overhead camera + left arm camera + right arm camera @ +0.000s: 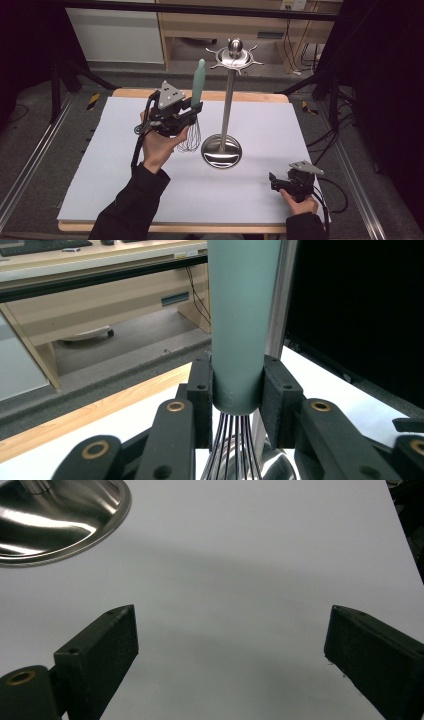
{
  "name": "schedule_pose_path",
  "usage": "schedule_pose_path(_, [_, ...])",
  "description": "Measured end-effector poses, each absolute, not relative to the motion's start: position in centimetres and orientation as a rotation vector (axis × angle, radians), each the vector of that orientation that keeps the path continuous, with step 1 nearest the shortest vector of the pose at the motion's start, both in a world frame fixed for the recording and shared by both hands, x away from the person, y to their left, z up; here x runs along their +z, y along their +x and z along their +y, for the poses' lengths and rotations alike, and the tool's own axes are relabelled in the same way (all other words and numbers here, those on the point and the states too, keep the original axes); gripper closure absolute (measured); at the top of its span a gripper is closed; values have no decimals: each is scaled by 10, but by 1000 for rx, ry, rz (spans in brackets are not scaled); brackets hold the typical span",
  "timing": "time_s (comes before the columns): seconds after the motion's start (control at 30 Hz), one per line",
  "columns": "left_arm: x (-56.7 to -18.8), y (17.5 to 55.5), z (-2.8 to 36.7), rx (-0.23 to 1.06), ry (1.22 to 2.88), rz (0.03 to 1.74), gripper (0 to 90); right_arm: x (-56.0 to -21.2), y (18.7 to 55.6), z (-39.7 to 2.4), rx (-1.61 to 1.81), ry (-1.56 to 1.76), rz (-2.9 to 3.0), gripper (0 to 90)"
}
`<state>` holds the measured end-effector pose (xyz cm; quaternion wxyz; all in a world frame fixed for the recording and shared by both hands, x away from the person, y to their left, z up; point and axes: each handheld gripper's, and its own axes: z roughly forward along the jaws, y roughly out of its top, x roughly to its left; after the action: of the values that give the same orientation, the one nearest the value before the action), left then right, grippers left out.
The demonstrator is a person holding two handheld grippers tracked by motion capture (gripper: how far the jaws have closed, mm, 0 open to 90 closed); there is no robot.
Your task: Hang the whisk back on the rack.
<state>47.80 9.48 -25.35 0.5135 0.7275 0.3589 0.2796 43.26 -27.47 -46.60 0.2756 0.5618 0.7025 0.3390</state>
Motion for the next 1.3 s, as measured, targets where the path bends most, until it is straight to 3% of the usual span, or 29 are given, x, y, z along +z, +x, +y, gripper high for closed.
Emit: schedule_pose_path(1.3, [-253,475,74,739,1771,879,689,-466,433,-274,906,1508,1896,76])
